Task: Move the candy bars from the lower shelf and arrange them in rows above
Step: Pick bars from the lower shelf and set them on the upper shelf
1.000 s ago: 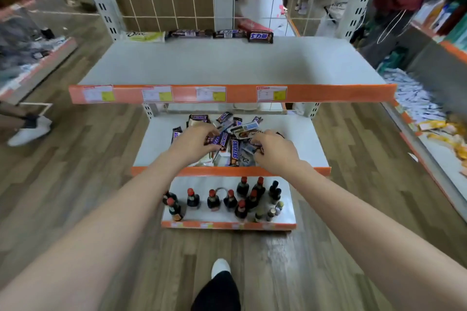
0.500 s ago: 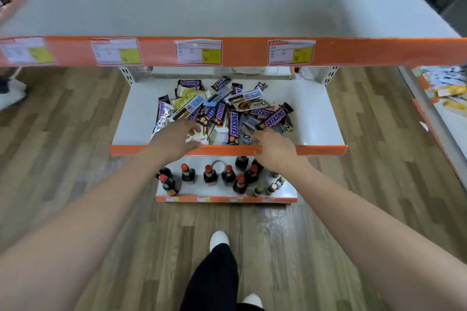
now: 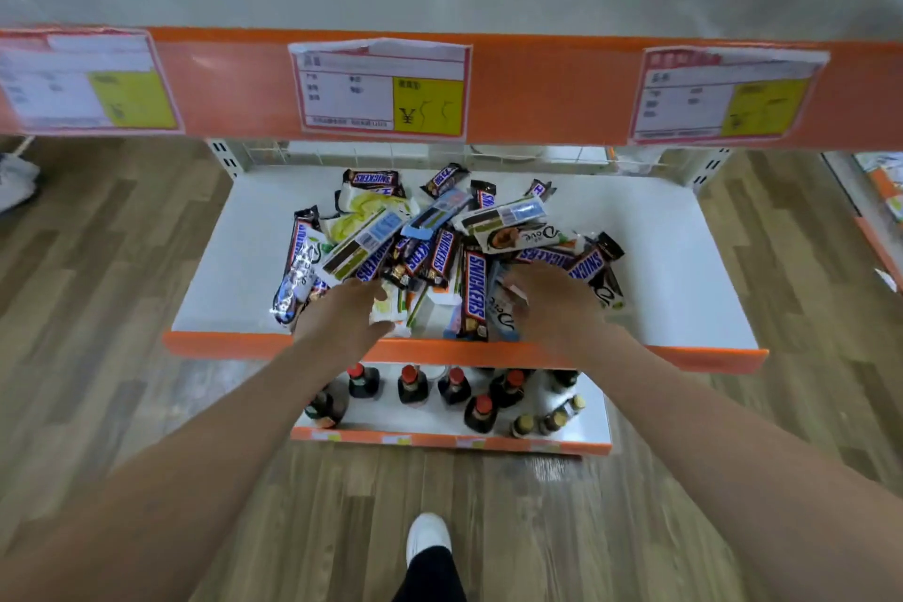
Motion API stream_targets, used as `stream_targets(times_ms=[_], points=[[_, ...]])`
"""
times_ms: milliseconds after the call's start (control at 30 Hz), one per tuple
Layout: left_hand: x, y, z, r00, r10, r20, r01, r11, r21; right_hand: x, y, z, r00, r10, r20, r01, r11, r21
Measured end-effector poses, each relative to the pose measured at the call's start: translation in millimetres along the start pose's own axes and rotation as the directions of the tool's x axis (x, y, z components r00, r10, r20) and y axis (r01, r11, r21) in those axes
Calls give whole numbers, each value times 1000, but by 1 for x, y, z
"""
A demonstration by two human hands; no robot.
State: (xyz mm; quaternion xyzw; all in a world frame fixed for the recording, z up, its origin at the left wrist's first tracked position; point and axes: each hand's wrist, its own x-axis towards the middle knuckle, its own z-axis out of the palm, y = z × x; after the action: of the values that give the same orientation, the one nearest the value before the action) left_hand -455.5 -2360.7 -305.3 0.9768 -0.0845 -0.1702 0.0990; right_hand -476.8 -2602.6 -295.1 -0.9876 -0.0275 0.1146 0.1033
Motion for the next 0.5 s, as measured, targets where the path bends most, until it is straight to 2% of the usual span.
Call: stream_targets(times_ms=[100,267,500], points=[[12,0,8,999,-43,-15,44,999,22,19,2,-1,999,22,-25,-21,999,33],[24,11,19,992,-124,26,120,985,127,33,6,1,996,17,-88,-23,997,-71],[28,25,30,977,-210,-37,213,962,168,43,12,7,995,78,67,-72,994,-81]])
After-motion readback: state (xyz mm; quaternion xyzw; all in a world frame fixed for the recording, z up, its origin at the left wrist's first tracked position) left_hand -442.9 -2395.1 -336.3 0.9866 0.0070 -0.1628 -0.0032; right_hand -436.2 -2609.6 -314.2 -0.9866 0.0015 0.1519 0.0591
